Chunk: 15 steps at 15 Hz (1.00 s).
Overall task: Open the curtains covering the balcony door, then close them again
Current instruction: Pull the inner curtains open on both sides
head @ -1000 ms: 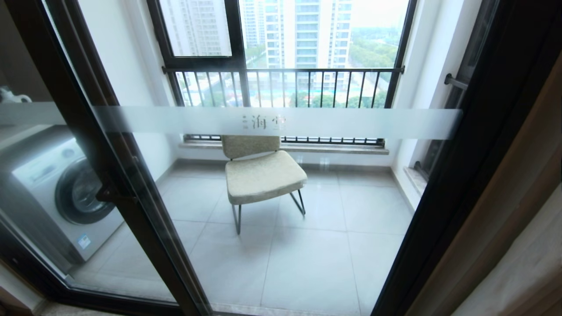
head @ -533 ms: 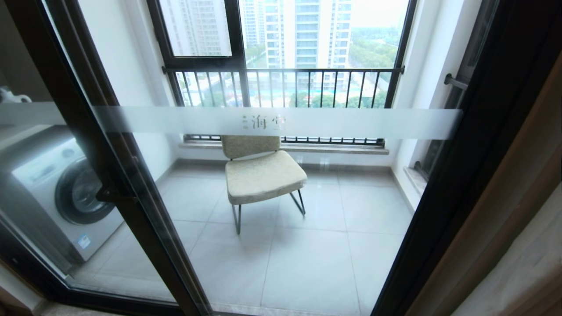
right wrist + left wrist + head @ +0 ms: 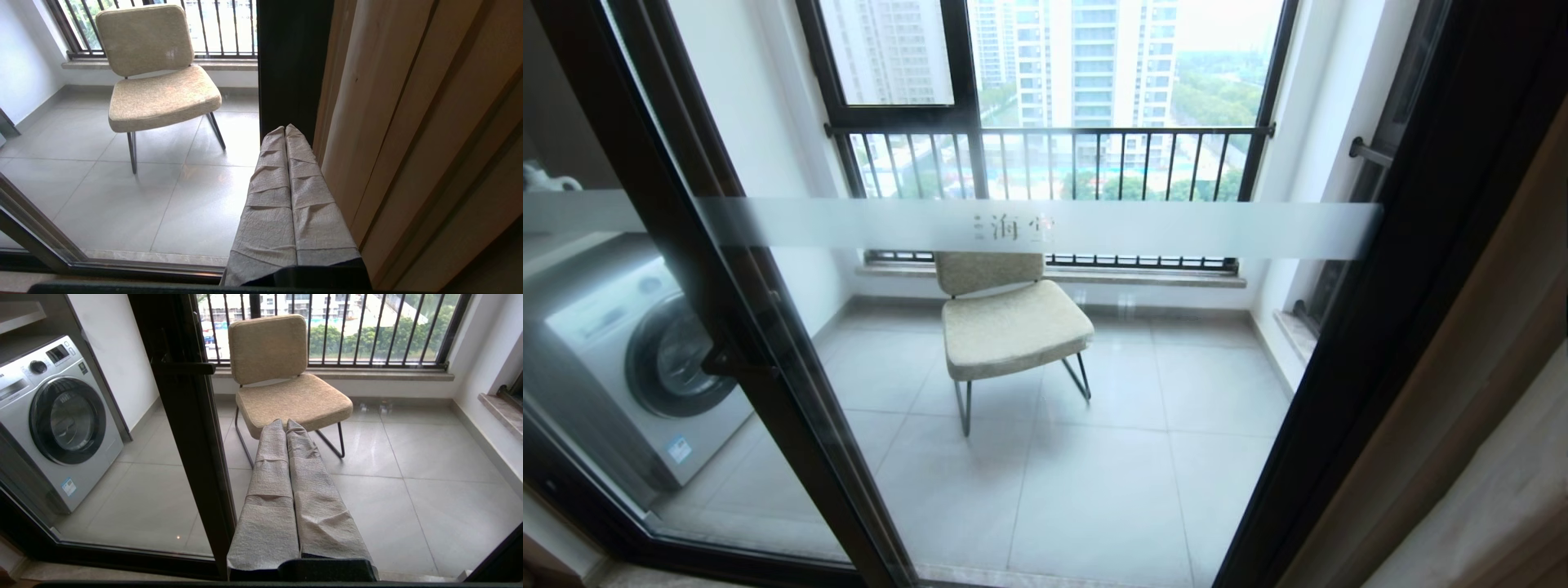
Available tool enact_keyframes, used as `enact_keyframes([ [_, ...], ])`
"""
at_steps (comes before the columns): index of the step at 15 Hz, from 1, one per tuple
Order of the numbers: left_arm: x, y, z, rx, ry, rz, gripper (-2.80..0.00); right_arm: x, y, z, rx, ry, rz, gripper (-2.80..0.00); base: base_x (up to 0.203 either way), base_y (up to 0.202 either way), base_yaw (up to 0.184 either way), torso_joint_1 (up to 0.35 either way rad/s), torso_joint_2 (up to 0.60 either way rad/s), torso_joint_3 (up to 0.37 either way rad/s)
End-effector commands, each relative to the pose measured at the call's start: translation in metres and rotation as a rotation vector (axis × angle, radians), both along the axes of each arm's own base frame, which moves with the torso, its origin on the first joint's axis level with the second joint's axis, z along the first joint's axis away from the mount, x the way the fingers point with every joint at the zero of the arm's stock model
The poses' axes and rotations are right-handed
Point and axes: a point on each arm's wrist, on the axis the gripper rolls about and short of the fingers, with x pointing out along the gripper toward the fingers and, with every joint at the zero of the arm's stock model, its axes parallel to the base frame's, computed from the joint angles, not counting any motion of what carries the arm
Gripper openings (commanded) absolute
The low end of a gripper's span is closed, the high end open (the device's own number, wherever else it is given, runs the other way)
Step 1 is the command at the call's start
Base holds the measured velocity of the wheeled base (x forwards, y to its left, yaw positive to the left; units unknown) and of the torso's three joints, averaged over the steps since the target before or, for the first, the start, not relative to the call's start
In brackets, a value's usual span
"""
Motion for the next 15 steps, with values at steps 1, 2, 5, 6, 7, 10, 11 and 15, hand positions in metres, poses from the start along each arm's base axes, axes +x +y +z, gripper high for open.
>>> enact_keyframes([
  [1, 0.0, 0.0, 0.0, 0.0, -0.001, 0.001, -2.8, 0.0, -0.0001, 0.0002, 0.016, -0.003, -0.005, -2.8, 0.0, 0.0, 0.0, 0.0, 0.0, 0.0],
  [2, 0.0, 0.0, 0.0, 0.0, -0.001, 0.001, -2.8, 0.0, -0.0001, 0.0002, 0.016, -0.003, -0.006, -2.8, 0.0, 0.0, 0.0, 0.0, 0.0, 0.0],
  [5, 0.0, 0.0, 0.0, 0.0, -0.001, 0.001, -2.8, 0.0, -0.0001, 0.0002, 0.016, -0.003, -0.006, -2.8, 0.0, 0.0, 0.0, 0.0, 0.0, 0.0],
  [6, 0.0, 0.0, 0.0, 0.0, -0.001, 0.001, -2.8, 0.0, -0.0001, 0.0002, 0.016, -0.003, -0.006, -2.8, 0.0, 0.0, 0.0, 0.0, 0.0, 0.0],
  [7, 0.0, 0.0, 0.0, 0.0, -0.001, 0.001, -2.8, 0.0, -0.0001, 0.0002, 0.016, -0.003, -0.006, -2.8, 0.0, 0.0, 0.0, 0.0, 0.0, 0.0],
  [10, 0.0, 0.0, 0.0, 0.0, -0.001, 0.001, -2.8, 0.0, -0.0001, 0.0002, 0.013, -0.003, -0.005, -2.8, 0.0, 0.0, 0.0, 0.0, 0.0, 0.0],
  [11, 0.0, 0.0, 0.0, 0.0, -0.001, 0.001, -2.8, 0.0, -0.0001, 0.0002, 0.01, -0.003, -0.005, -2.8, 0.0, 0.0, 0.0, 0.0, 0.0, 0.0],
  [15, 0.0, 0.0, 0.0, 0.0, -0.001, 0.001, -2.8, 0.0, 0.0, 0.0002, 0.008, -0.003, -0.002, -2.8, 0.0, 0.0, 0.0, 0.0, 0.0, 0.0],
])
